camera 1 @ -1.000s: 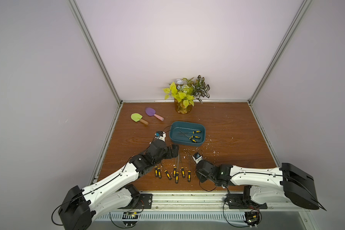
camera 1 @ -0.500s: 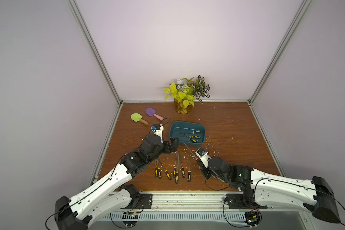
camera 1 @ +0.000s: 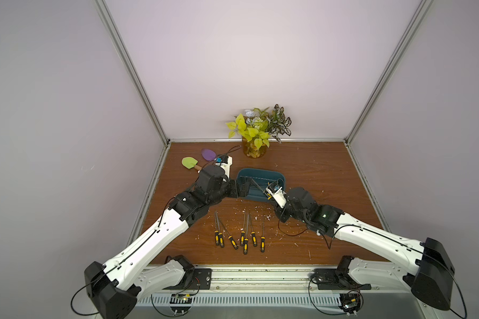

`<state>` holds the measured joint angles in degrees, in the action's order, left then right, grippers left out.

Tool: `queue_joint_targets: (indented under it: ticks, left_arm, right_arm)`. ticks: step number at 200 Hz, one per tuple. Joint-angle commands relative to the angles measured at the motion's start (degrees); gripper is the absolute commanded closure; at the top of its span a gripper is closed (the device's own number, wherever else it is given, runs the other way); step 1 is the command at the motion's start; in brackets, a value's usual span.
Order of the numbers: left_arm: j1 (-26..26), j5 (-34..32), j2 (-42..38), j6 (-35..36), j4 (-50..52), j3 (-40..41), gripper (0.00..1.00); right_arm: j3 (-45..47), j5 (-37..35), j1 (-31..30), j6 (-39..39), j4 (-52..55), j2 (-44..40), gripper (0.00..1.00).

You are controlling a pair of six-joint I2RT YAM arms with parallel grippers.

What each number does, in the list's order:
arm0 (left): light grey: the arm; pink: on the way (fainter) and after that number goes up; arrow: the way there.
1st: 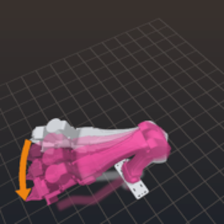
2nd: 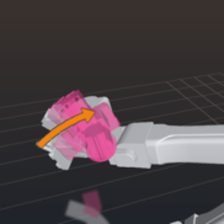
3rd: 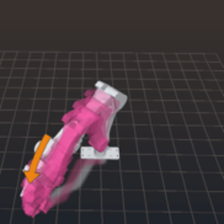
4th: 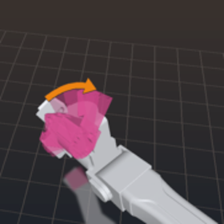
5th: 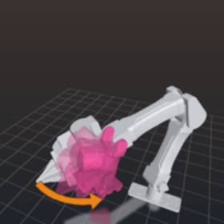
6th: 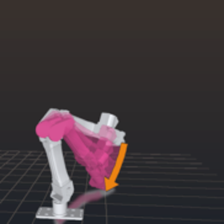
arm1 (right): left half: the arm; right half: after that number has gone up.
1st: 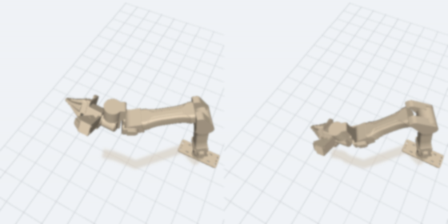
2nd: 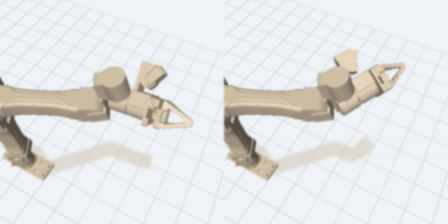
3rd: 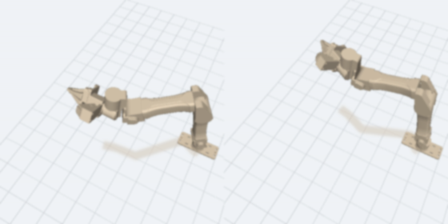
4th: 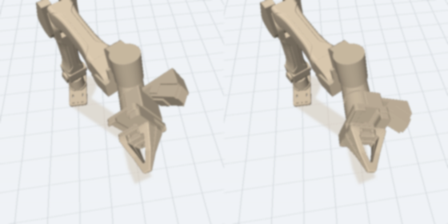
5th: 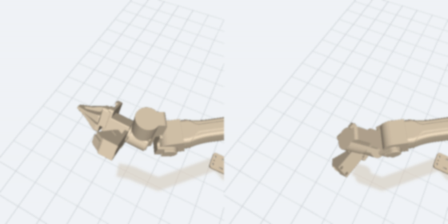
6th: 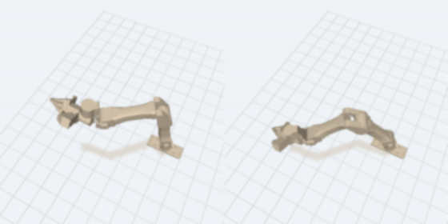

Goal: Put the file tool into the storage box
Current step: Place the file tool in the storage box.

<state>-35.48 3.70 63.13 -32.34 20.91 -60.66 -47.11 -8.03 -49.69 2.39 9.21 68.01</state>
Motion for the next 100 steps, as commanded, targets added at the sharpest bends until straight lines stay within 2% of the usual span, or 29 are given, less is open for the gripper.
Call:
queue_joint_targets:
  ticks: [1, 14, 40, 68, 100]
  left_arm:
    - [3.9, 5.7, 4.1, 3.4, 0.9, -3.3, 0.00]
    - [6.0, 9.3, 6.7, 3.6, -0.2, -4.3, 0.00]
    - [9.0, 12.5, 11.7, 5.4, -0.9, -6.6, 0.00]
    - [11.1, 13.2, 16.4, 8.7, -1.1, -8.0, 0.00]
    - [11.8, 12.2, 19.1, 10.7, -4.0, -5.8, 0.00]
  right_arm:
    - [-3.0, 4.5, 3.5, 7.7, -4.4, 1.3, 0.91]
    - [-4.2, 4.8, 5.4, 9.0, -5.2, 3.1, 0.92]
    - [-5.1, 6.8, 8.9, 11.4, -7.3, 7.3, 0.93]
    - [-7.1, 7.5, 12.6, 13.8, -7.5, 13.2, 0.95]
    - [-8.9, 10.4, 15.5, 18.2, -8.4, 18.3, 0.95]
